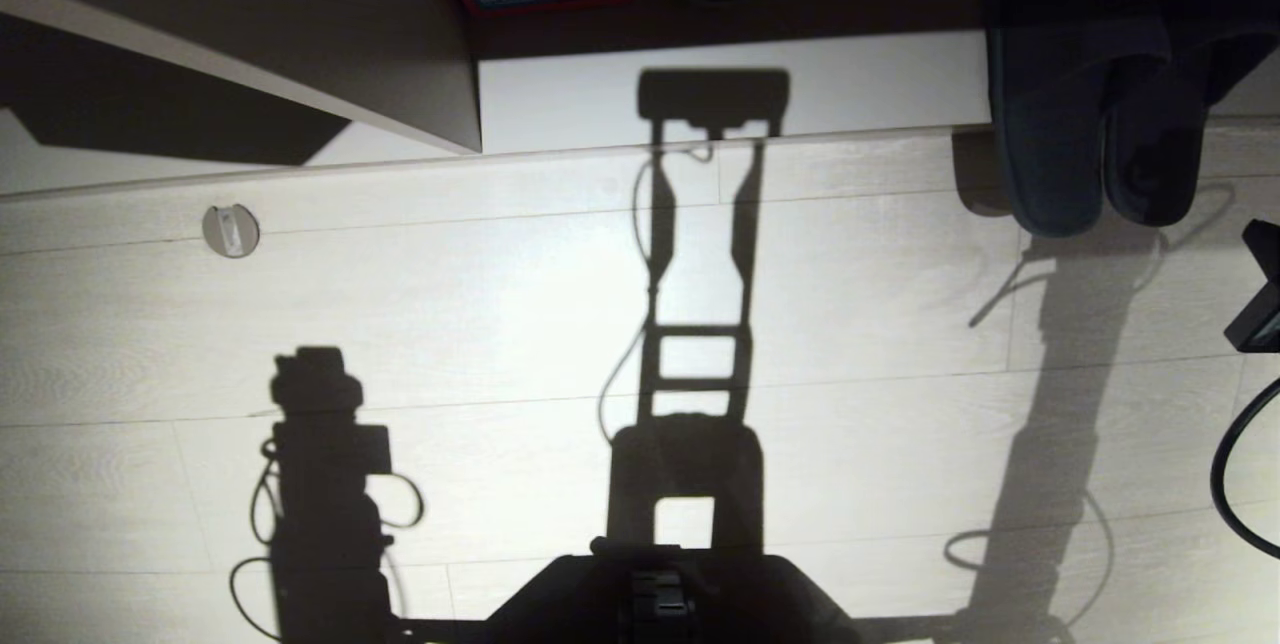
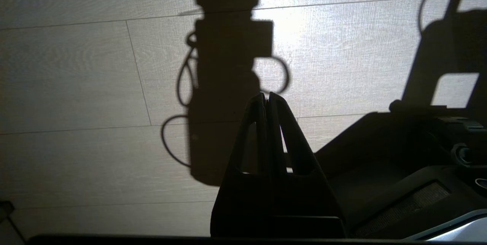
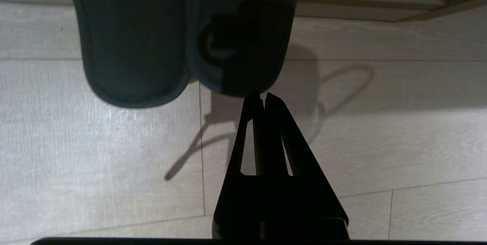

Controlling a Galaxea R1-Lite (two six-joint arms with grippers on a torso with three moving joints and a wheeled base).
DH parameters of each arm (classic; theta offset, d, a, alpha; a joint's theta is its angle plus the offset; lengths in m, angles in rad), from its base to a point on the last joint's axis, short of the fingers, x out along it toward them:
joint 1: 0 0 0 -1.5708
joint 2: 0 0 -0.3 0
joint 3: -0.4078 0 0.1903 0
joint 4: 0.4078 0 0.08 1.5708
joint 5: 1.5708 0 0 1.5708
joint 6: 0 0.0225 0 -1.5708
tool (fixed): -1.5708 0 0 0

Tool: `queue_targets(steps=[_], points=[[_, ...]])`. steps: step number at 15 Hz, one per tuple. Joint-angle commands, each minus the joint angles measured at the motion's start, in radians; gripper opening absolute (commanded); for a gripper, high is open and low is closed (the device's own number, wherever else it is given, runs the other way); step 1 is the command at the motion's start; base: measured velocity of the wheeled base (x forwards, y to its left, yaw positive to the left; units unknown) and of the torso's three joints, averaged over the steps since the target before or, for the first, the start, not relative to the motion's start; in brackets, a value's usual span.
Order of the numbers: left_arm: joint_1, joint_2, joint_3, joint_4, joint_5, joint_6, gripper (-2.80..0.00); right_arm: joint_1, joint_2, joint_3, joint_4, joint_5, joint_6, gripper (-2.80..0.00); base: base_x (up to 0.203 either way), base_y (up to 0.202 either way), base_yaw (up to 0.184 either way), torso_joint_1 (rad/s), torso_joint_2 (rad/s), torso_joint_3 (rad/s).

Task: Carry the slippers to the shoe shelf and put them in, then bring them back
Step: Pick up the slippers in the shoe cabinet

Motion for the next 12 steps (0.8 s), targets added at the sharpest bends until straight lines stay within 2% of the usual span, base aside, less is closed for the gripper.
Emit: queue_targets(steps=[1,3,4,12], points=[[0.000,0.000,0.000,0.000,0.001,0.000,-2.80,0.000,0.044,-0.026,-0.032,-0.003,0.019,-2.80,0.000,0.000,0.000,0.000,0.00,0.000],[0.000,0.000,0.000,0.000,0.000,0.000,-2.80,0.000,0.065,-0.029,-0.065,-0.003,0.031,-2.80,0.000,0.000,0.000,0.000,0.00,0.000],[0.000,0.002,0.000,0.000,0.000,0.000,-2.80,0.000,0.066,-0.031,-0.074,-0.003,0.033,0.00,0.000,0.000,0.000,0.000,0.00,0.000],[0.000,0.000,0.000,0.001,0.000,0.000,-2.80,0.005,0.085,-0.064,-0.102,-0.011,0.099,0.00,0.000,0.000,0.000,0.000,0.00,0.000]])
